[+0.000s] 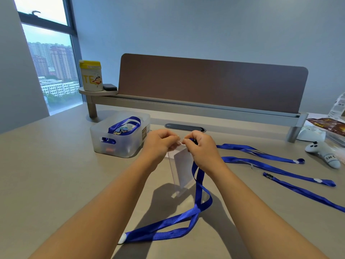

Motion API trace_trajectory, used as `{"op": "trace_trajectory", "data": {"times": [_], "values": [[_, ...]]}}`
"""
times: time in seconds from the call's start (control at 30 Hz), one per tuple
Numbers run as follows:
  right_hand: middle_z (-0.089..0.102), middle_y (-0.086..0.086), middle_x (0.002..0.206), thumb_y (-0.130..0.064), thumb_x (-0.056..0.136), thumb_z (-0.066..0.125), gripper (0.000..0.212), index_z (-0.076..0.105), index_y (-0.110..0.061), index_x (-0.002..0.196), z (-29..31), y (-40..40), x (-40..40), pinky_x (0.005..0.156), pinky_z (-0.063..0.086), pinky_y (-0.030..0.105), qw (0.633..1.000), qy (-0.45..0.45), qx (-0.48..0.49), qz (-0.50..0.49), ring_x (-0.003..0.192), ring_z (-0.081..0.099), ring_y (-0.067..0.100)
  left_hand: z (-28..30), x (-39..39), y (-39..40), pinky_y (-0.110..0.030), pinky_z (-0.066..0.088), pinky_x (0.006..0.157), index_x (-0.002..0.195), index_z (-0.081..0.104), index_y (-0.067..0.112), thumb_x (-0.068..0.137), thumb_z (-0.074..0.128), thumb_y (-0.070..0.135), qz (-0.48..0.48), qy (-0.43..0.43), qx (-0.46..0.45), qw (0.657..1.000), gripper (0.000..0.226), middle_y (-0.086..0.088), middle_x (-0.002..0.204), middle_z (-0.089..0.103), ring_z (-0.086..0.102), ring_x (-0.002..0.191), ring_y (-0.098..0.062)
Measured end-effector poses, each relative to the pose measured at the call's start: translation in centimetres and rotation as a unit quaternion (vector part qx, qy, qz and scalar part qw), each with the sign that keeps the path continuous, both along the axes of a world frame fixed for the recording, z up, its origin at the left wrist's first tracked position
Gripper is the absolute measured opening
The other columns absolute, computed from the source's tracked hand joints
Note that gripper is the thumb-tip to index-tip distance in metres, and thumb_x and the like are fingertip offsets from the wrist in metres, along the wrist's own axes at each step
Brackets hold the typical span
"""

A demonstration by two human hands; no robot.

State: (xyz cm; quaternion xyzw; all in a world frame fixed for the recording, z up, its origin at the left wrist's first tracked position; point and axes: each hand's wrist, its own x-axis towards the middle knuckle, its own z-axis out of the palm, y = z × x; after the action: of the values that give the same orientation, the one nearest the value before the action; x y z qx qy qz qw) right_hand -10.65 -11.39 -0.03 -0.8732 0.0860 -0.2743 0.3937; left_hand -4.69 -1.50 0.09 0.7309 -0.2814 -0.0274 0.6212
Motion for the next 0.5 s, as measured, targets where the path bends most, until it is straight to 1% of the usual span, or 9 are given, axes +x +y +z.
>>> {"op": "trace_trajectory", "data": {"times": [0.07,0.1,0.2,0.27,0.33,0.43,0.5], "values": [[0.053,0.005,0.079,-0.011,0.093,0.045,0.021,0.06,0.002,0.098,0.0,-0.2,-0.2,0.061,0.039,0.016,1.0,0.003,0.006,0.005,0.076,0.049,0.016,0.1,0.1,0.1,-0.02,0.048,0.064,0.083,0.063,0.003,0.087,0.05,0.008,-0.008,0.013,-0.006,1.0,0.015,-0.001,0.068,0.058,0.054,0.067,-0.014],[0.053,0.003,0.076,-0.011,0.093,0.046,0.021,0.061,0.002,0.097,0.1,-0.3,-0.2,0.061,0.039,0.017,1.0,0.005,0.025,0.007,0.073,0.049,0.015,0.1,0.1,0.1,-0.02,0.048,0.064,0.087,0.063,0.002,0.088,0.049,0.01,-0.015,0.018,-0.006,1.0,0.016,-0.001,0.069,0.058,0.055,0.067,-0.013],[0.051,-0.003,0.066,-0.012,0.093,0.046,0.017,0.06,-0.006,0.088,0.5,-0.8,-0.3,0.058,0.039,0.018,0.991,0.015,0.137,0.004,0.061,0.045,0.01,0.1,-0.3,0.1,-0.021,0.049,0.069,0.096,0.06,0.005,0.09,0.046,0.015,-0.04,0.044,-0.018,0.998,0.019,-0.004,0.082,0.061,0.058,0.075,-0.013],[0.049,-0.001,0.064,-0.014,0.093,0.045,0.02,0.058,-0.011,0.078,0.7,-0.9,-0.3,0.058,0.039,0.02,0.975,0.028,0.219,-0.001,0.058,0.042,0.01,-0.2,-0.5,-0.1,-0.023,0.048,0.075,0.105,0.057,0.008,0.09,0.047,0.018,-0.047,0.026,-0.008,0.999,0.022,-0.003,0.096,0.059,0.057,0.087,-0.016],[0.047,0.002,0.062,-0.014,0.094,0.045,0.024,0.058,-0.015,0.072,0.9,-1.0,-0.2,0.057,0.04,0.021,0.958,0.033,0.284,0.003,0.057,0.041,0.012,-0.6,-0.7,-0.3,-0.024,0.045,0.081,0.115,0.052,0.01,0.087,0.051,0.019,-0.056,0.0,0.019,0.998,0.03,-0.002,0.105,0.056,0.053,0.098,-0.015],[0.047,0.003,0.061,-0.013,0.093,0.046,0.023,0.059,-0.013,0.074,1.2,-1.3,-0.2,0.053,0.041,0.019,0.941,0.037,0.336,0.014,0.055,0.04,0.011,-1.0,-0.8,-0.7,-0.021,0.046,0.079,0.118,0.052,0.012,0.084,0.056,0.018,-0.074,-0.027,0.043,0.996,0.034,-0.002,0.109,0.057,0.052,0.101,-0.015],[0.048,0.003,0.06,-0.013,0.093,0.047,0.022,0.061,-0.01,0.076,1.3,-1.5,-0.3,0.048,0.042,0.016,0.928,0.039,0.37,0.025,0.051,0.04,0.009,-1.2,-0.8,-1.0,-0.027,0.048,0.083,0.121,0.05,0.01,0.085,0.055,0.016,-0.04,-0.059,0.073,0.995,0.037,-0.007,0.116,0.059,0.054,0.104,-0.019]]}}
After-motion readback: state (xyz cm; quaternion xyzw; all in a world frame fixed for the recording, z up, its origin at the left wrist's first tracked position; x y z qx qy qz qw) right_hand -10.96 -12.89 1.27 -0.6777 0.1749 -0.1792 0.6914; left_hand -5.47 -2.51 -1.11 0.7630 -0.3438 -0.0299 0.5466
